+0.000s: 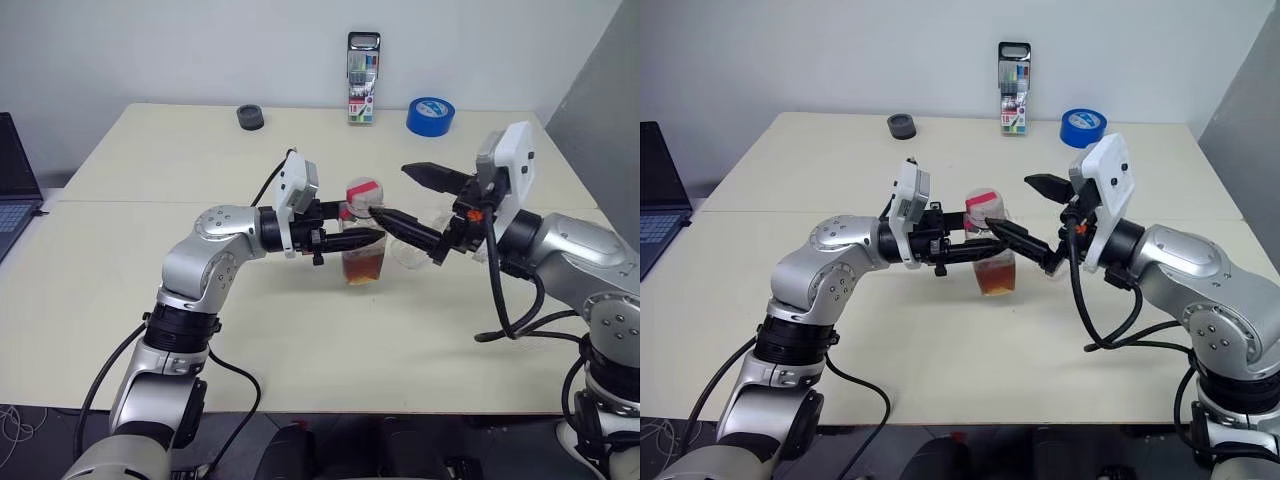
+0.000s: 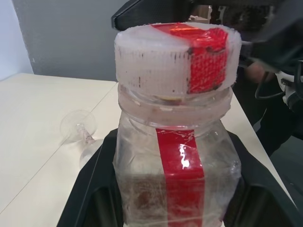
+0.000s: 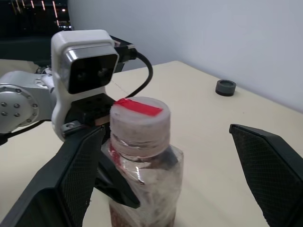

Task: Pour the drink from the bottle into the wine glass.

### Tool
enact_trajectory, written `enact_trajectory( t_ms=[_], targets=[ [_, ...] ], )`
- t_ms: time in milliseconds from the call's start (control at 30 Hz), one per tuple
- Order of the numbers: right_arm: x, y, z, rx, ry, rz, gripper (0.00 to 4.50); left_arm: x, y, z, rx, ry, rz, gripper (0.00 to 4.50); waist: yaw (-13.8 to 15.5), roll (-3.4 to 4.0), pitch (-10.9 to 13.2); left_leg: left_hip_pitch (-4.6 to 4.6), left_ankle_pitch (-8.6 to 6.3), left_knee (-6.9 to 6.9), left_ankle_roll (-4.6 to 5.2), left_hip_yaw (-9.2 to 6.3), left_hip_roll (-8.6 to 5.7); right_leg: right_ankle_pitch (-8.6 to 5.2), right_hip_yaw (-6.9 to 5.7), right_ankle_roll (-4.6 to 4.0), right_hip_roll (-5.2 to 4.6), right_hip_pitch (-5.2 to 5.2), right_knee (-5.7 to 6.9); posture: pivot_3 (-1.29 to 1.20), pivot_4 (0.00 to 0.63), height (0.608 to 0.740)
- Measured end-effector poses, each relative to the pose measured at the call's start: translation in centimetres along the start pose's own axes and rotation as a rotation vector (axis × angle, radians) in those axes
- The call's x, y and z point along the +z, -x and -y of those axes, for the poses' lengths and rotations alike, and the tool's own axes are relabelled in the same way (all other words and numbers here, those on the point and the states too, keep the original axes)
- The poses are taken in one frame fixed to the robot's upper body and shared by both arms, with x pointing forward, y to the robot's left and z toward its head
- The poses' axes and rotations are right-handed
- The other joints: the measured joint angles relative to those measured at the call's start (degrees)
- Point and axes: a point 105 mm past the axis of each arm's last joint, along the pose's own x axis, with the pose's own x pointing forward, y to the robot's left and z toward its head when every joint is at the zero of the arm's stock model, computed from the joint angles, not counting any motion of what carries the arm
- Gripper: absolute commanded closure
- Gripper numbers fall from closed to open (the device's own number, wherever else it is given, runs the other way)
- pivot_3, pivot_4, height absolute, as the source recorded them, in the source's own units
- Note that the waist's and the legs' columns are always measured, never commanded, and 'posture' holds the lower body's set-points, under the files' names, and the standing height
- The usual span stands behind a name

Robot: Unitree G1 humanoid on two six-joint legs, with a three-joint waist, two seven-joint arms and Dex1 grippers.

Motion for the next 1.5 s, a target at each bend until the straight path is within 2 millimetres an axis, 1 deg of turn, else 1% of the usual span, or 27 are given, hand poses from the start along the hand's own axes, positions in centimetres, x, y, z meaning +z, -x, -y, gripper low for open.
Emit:
enact_trajectory(
  t_ms=[100,200,300,433,533,667,700,733,767,1000,1067,1200,1267,1300,1333,1367,1433,1500],
  targets=[
    [0.1,-0.3,-0.5,0.024,-0.016,0.012,0.02,0.0,0.0,0.0,-0.002,0.0,0.0,2.38,-0.01,0.0,0.0,0.0,0.0,0.0,0.0,0.0,0.0,0.0,0.0,0.0,0.0,0.0,0.01,0.0,0.15,0.74],
    [0.0,-1.3,-1.0,0.053,-0.038,0.025,0.02,0.0,-0.1,0.1,-0.007,0.0,-0.001,2.38,-0.08,0.0,0.0,0.02,0.0,0.0,0.0,0.0,0.0,0.0,0.0,0.0,0.0,0.0,0.03,0.0,0.15,0.74],
    [-0.2,-2.3,-0.9,0.057,-0.042,0.03,0.02,-0.1,-0.1,0.1,-0.011,0.0,-0.002,2.38,-0.03,0.0,0.0,0.01,0.0,0.0,0.0,0.0,0.0,0.0,-0.01,0.0,0.0,0.0,0.01,0.0,0.15,0.74],
    [-0.5,-2.8,-0.7,0.048,-0.05,0.029,0.02,-0.1,-0.1,0.1,-0.01,0.0,-0.004,2.38,-0.01,0.0,0.0,0.0,0.01,0.01,-0.01,0.0,0.0,0.0,0.0,0.0,0.0,0.0,-0.01,0.0,0.15,0.74],
    [-0.5,-2.9,-0.8,0.056,-0.052,0.033,0.62,0.0,-0.1,0.2,-0.01,-0.006,-0.003,2.38,-0.01,0.0,0.0,0.0,0.01,0.0,-0.01,0.0,0.0,0.0,0.0,0.0,0.0,0.0,0.0,0.0,0.15,0.74],
    [-0.5,-3.0,-1.0,0.067,-0.059,0.04,2.01,0.1,-0.1,0.3,-0.008,-0.011,-0.003,2.38,-0.02,0.0,0.0,0.01,0.01,0.0,-0.01,0.0,0.0,0.0,0.0,0.0,0.0,0.0,0.02,0.0,0.15,0.74],
    [-0.4,-3.0,-0.9,0.062,-0.063,0.045,2.43,0.1,-0.1,0.3,-0.009,-0.011,-0.003,2.38,-0.02,0.0,0.0,0.01,0.01,0.01,-0.01,0.0,0.0,0.0,0.0,0.0,0.0,0.0,0.02,0.0,0.15,0.74],
    [-0.1,-2.9,-0.8,0.056,-0.063,0.061,2.67,-0.1,-0.1,0.3,-0.008,-0.007,-0.009,2.38,-0.03,0.0,0.0,0.02,0.01,0.01,-0.01,0.0,0.0,0.0,0.01,0.0,0.0,-0.01,0.02,0.0,0.15,0.74],
    [0.0,-2.9,-0.8,0.053,-0.064,0.066,2.78,-0.1,-0.1,0.3,-0.008,-0.005,-0.009,2.38,-0.03,0.0,0.0,0.01,0.01,0.01,-0.01,0.0,0.01,0.0,0.0,0.0,0.0,-0.01,0.02,0.0,0.15,0.74],
    [0.6,-2.6,-0.5,0.042,-0.107,0.089,2.79,-0.2,-0.1,0.4,-0.011,-0.005,-0.009,2.38,-0.02,0.0,0.0,0.01,0.01,0.0,-0.01,0.0,0.0,0.0,0.0,0.0,0.0,-0.01,0.02,0.0,0.15,0.74],
    [0.8,-2.5,-0.2,0.023,-0.093,0.09,2.79,-0.2,-0.2,0.4,-0.013,-0.005,-0.01,2.38,-0.03,0.0,0.0,0.01,0.0,0.0,-0.01,0.0,0.0,0.0,0.0,0.0,0.0,-0.01,0.02,0.0,0.15,0.74],
    [1.9,-1.5,2.0,-0.101,0.036,0.089,2.79,-0.2,-0.1,0.5,-0.018,-0.005,-0.011,2.38,0.0,0.0,0.0,0.0,0.01,0.0,-0.01,0.0,0.0,0.0,0.0,0.0,0.0,-0.01,0.0,0.0,0.15,0.74],
    [2.3,-0.6,3.4,-0.188,0.119,0.094,2.79,-0.2,-0.2,0.5,-0.02,-0.005,-0.012,2.38,0.01,0.0,0.0,0.0,0.01,-0.01,-0.01,0.0,0.0,0.0,-0.01,0.0,0.0,0.0,-0.02,0.0,0.15,0.74],
    [2.2,0.1,4.2,-0.244,0.147,0.086,2.79,-0.2,-0.1,0.5,-0.019,-0.005,-0.014,2.38,0.03,-0.01,0.0,-0.01,0.0,-0.01,-0.01,0.01,0.0,0.0,-0.01,0.0,0.0,0.01,-0.02,0.0,0.15,0.74],
    [1.5,1.1,5.3,-0.33,0.161,0.075,2.79,-0.2,-0.1,0.5,-0.019,-0.005,-0.015,2.38,0.07,-0.02,-0.02,-0.01,0.0,-0.02,-0.01,0.0,0.0,0.0,-0.01,0.0,0.0,0.02,-0.04,0.0,0.15,0.74],
    [0.4,1.9,6.2,-0.4,0.157,0.045,2.79,-0.3,0.0,0.5,-0.017,-0.005,-0.017,2.38,0.11,-0.04,-0.02,-0.01,0.0,-0.01,-0.01,0.01,0.0,0.0,0.0,0.0,0.0,0.05,-0.04,0.0,0.15,0.74],
    [-3.4,4.0,7.5,-0.532,0.135,-0.076,2.79,-0.3,0.0,0.4,-0.013,-0.004,-0.018,2.38,0.2,-0.04,-0.02,-0.02,0.01,-0.01,-0.02,0.04,0.0,0.0,0.01,0.0,-0.01,0.04,-0.06,0.0,0.15,0.74],
    [-7.1,5.5,8.0,-0.627,0.091,-0.185,2.79,-0.4,0.1,0.4,-0.009,-0.003,-0.02,2.38,0.19,-0.03,-0.02,-0.02,0.01,-0.01,-0.02,0.11,0.0,0.0,0.08,0.01,-0.01,0.0,0.0,0.0,0.15,0.74]
  ],
)
